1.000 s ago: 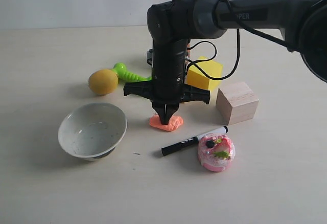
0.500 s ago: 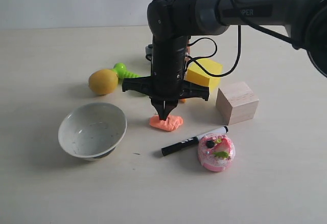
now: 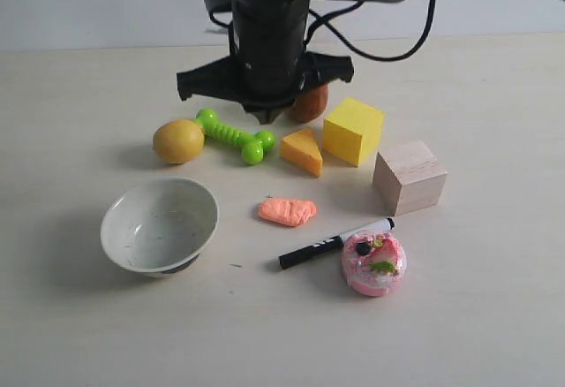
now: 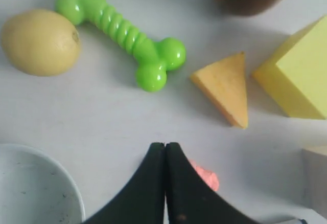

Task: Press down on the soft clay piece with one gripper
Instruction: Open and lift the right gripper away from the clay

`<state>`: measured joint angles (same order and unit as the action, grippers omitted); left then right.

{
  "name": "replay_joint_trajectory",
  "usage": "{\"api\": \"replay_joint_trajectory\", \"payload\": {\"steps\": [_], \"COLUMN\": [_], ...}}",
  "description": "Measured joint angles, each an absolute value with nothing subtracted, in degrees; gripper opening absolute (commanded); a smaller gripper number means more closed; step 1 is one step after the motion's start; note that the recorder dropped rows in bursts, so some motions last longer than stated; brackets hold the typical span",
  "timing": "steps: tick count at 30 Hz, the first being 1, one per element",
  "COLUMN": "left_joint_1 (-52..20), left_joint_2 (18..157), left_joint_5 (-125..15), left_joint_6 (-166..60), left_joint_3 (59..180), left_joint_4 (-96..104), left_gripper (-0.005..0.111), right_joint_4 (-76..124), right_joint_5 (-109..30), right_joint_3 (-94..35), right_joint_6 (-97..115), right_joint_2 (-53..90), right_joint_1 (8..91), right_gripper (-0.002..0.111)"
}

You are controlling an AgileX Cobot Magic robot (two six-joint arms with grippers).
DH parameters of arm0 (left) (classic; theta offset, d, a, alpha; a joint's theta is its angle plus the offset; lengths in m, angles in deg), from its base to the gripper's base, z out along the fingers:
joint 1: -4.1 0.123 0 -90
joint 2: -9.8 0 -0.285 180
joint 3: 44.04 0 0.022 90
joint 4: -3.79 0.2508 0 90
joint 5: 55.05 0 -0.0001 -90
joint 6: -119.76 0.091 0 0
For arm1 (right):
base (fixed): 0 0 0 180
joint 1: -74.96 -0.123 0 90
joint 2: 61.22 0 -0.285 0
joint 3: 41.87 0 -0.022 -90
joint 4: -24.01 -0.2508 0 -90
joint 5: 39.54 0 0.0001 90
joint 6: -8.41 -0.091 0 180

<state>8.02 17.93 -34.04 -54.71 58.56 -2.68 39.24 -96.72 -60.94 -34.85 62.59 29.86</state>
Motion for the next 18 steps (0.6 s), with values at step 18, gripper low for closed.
{"api": "replay_joint_trajectory", "payload": {"steps": [18], "left_joint_1": [8.02], "left_joint_2": [17.93], "left_joint_5": [-34.04], "left_joint_6": [-54.71], "left_joint_3": [58.56], "left_joint_4": [-2.68], "left_gripper": [0.000], "right_joint_4": [43.20], "right_joint_5": [-95.84], "right_joint_3": [-60.94], "right_joint_6": [-33.31], "right_joint_2": [54.60], "right_joint_1": [29.70], "right_gripper": [0.000]}}
